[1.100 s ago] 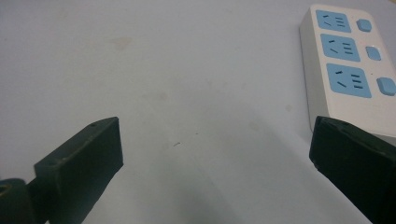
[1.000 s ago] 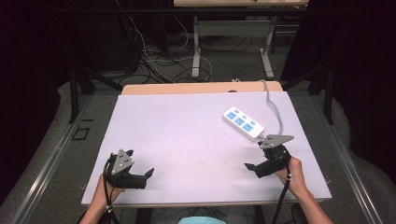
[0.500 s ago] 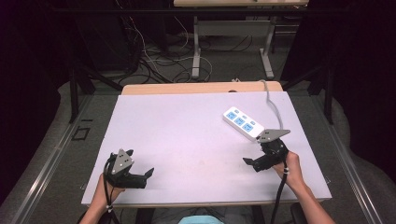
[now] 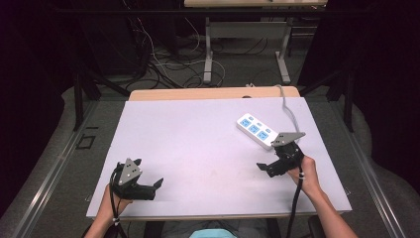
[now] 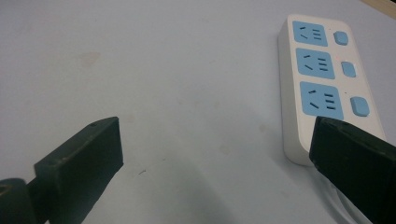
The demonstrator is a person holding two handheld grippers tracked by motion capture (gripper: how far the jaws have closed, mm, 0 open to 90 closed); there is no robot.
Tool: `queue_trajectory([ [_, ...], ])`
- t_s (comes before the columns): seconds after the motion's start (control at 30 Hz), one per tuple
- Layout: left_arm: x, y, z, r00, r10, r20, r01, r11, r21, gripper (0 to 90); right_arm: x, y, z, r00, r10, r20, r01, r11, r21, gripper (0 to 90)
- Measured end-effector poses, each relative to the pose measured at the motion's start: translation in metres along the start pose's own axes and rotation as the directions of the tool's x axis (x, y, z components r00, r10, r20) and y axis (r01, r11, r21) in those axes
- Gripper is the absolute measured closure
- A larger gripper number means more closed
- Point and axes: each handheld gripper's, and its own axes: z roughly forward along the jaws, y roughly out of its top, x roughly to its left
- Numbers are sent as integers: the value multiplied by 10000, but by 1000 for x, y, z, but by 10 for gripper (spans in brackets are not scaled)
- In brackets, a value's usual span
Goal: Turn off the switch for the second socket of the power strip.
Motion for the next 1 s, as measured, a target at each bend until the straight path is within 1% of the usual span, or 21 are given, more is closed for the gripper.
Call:
queue_trajectory([
  [0.07, 0, 0, 0, 10000, 18, 11, -18, 10000, 1, 1, -1, 0, 0, 10000, 9, 26, -9, 10000, 23, 22],
  [0.13, 0, 0, 0, 10000, 30, 14, -30, 10000, 6, 1, -3, 1, 1, 10000, 31, 54, -31, 10000, -63, 23],
  [0.17, 0, 0, 0, 10000, 60, -2, -60, 10000, 8, 1, -5, 2, 1, 10000, 80, 13, -81, 9999, 122, 24],
  [0.2, 0, 0, 0, 10000, 70, -5, -70, 10000, 17, 1, -6, 2, 3, 9999, 84, 60, -83, 9999, -100, 25],
  [0.27, 0, 0, 0, 10000, 68, -17, -68, 10000, 64, 1, -8, 3, 2, 9998, 128, 121, -128, 9999, -15, 26],
  [0.3, 0, 0, 0, 10000, 81, -18, -81, 9999, 64, 1, -10, 3, 3, 9999, 127, 58, -127, 9999, -8, 27],
  [0.4, -1, 1, 0, 9999, 122, -41, -122, 9999, 95, 1, -12, 5, 3, 9997, 188, 125, -187, 9998, -68, 28],
  [0.47, -1, 1, 0, 9999, 118, -55, -118, 9999, 40, 1, -13, 6, 3, 9998, 140, 109, -139, 9999, -74, 29],
  [0.5, -1, 1, 0, 9999, 123, -29, -122, 9999, 51, 2, -15, 7, 4, 9997, 133, 195, -130, 9998, -156, 31],
  [0.8, -1, 0, 1, 9999, 130, -63, -130, 9999, 29, 2, -23, 13, 8, 9995, 153, 275, -148, 9997, -188, 37],
  [0.83, -1, 1, 0, 9999, 159, -28, -159, 9998, 95, 2, -24, 14, 8, 9994, 151, 304, -145, 9997, -176, 38],
  [0.87, -2, 1, 1, 10000, 60, 46, -60, 9999, 92, 2, -24, 14, 8, 9994, 151, 304, -145, 9997, -176, 38],
  [0.9, -2, 1, 0, 10000, 82, 43, -82, 9999, 100, 2, -26, 15, 8, 9993, 243, 293, -238, 9996, -143, 37],
  [1.0, -2, 1, 0, 9999, 147, -21, -147, 9999, 30, 2, -31, 15, 8, 9989, 300, 369, -290, 9992, -280, 37],
])
